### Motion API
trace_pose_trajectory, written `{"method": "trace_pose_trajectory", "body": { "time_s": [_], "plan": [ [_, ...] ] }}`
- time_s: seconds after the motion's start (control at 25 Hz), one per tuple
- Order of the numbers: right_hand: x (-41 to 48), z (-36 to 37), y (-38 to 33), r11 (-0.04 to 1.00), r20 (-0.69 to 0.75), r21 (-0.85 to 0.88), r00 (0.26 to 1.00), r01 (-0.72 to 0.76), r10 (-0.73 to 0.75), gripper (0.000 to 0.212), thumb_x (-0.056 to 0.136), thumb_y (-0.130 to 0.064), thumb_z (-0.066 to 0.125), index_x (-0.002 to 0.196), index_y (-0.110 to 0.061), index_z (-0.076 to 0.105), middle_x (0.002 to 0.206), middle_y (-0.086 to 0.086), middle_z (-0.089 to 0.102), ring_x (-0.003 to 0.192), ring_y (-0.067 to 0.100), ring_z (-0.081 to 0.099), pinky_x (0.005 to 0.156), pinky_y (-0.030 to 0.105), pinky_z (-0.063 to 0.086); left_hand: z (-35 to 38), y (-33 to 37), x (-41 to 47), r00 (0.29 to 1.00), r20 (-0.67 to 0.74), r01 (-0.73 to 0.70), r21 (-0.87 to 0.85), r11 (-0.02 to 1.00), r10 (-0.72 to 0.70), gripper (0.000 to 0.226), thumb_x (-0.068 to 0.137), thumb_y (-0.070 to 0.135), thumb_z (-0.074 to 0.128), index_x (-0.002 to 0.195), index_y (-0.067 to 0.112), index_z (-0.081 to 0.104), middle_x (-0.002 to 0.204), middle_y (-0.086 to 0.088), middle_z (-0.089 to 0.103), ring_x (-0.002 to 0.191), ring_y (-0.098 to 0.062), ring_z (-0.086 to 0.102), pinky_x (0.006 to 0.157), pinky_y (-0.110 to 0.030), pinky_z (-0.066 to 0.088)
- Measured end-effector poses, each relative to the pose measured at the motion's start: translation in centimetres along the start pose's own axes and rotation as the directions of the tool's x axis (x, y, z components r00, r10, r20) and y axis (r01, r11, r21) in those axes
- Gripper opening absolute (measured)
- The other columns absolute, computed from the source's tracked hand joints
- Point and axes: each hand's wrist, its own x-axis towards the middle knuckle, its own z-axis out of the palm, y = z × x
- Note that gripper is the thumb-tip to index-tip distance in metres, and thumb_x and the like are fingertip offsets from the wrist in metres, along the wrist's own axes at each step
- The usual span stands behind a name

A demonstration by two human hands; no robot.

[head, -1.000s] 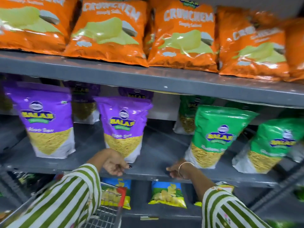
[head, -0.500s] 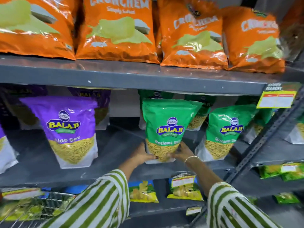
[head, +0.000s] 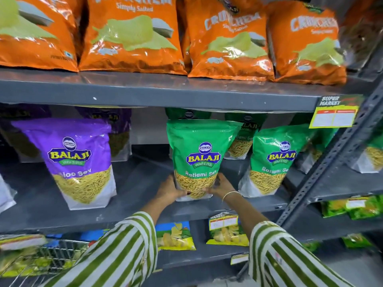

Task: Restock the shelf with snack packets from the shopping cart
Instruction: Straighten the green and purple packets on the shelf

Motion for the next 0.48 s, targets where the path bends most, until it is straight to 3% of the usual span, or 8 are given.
{"method": "trace_pose_trajectory", "body": {
  "time_s": [0.08,0.12,0.16,0.24,0.32,0.36,0.4,0.48],
  "plan": [
    [-0.2,-0.7,0.2,0.994,-0.03,-0.069,0.996,-0.084,0.082,0.105,0.052,-0.027,0.087,0.136,-0.001,0.03,0.143,0.017,0.04,0.134,0.033,0.036,0.109,0.048,0.035,-0.3,0.2,-0.4,0.989,0.036,0.137,0.169,0.976,-0.146,0.08,0.069,0.025,0.076,0.133,0.007,0.032,0.14,-0.014,0.042,0.128,-0.031,0.045,0.102,-0.039,0.046],
    [-0.4,-1.5,0.3,0.982,-0.035,-0.118,0.989,-0.147,0.143,0.099,0.048,-0.032,0.088,0.129,-0.002,0.039,0.137,0.018,0.044,0.132,0.034,0.039,0.108,0.047,0.037,-0.6,0.5,-0.6,0.973,0.058,0.19,0.332,0.924,-0.221,0.075,0.07,0.027,0.074,0.131,0.006,0.035,0.138,-0.015,0.042,0.125,-0.031,0.047,0.099,-0.039,0.049],
    [-1.1,-2.7,0.5,0.954,-0.049,-0.191,0.973,-0.231,0.226,0.072,0.054,-0.029,0.085,0.113,-0.007,0.051,0.128,0.017,0.049,0.128,0.033,0.044,0.106,0.044,0.04,-0.9,1.0,-0.9,0.952,0.117,0.191,0.491,0.85,-0.281,0.06,0.074,0.029,0.07,0.123,0.007,0.044,0.131,-0.015,0.047,0.116,-0.029,0.054,0.094,-0.037,0.052],
    [-3.0,-5.9,1.3,0.874,-0.118,-0.265,0.913,-0.408,0.39,0.022,0.074,-0.017,0.072,0.087,-0.012,0.055,0.111,0.011,0.052,0.116,0.029,0.053,0.097,0.037,0.047,-0.5,2.7,-1.9,0.829,0.356,0.126,0.631,0.766,-0.43,0.026,0.081,0.033,0.06,0.087,0.009,0.057,0.1,-0.012,0.06,0.078,-0.018,0.063,0.072,-0.028,0.056],
    [-4.5,-9.6,2.1,0.831,-0.276,-0.253,0.86,-0.495,0.429,0.034,0.078,-0.011,0.067,0.109,-0.001,0.056,0.121,0.014,0.057,0.113,0.029,0.056,0.094,0.034,0.048,1.8,5.0,-2.5,0.676,0.576,0.06,0.578,0.814,-0.459,0.027,0.089,0.031,0.05,0.07,0.012,0.051,0.078,-0.007,0.055,0.063,-0.014,0.054,0.057,-0.025,0.053],
    [-4.5,-11.5,2.4,0.819,-0.379,-0.283,0.843,-0.499,0.383,0.05,0.076,-0.013,0.069,0.12,0.003,0.05,0.127,0.016,0.056,0.117,0.029,0.055,0.095,0.034,0.046,3.3,6.3,-2.6,0.684,0.625,0.038,0.486,0.873,-0.377,0.026,0.091,0.028,0.048,0.071,0.011,0.051,0.077,-0.007,0.053,0.066,-0.014,0.054,0.058,-0.026,0.052],
    [-4.6,-13.3,2.4,0.816,-0.443,-0.324,0.839,-0.479,0.317,0.061,0.074,-0.015,0.071,0.125,0.005,0.045,0.13,0.019,0.054,0.12,0.031,0.053,0.096,0.034,0.045,5.2,7.7,-2.3,0.753,0.608,0.023,0.357,0.934,-0.251,0.022,0.09,0.026,0.05,0.079,0.007,0.053,0.084,-0.01,0.054,0.073,-0.017,0.056,0.061,-0.029,0.053],
    [-3.3,-15.9,2.8,0.873,-0.435,-0.313,0.874,-0.374,0.218,0.078,0.068,-0.016,0.076,0.13,0.007,0.035,0.134,0.022,0.05,0.123,0.033,0.05,0.099,0.036,0.043,8.6,10.5,-1.2,0.907,0.418,-0.008,0.108,0.994,-0.038,0.047,0.082,0.03,0.062,0.116,0.001,0.048,0.116,-0.016,0.053,0.1,-0.027,0.058,0.07,-0.038,0.056]
  ]
}}
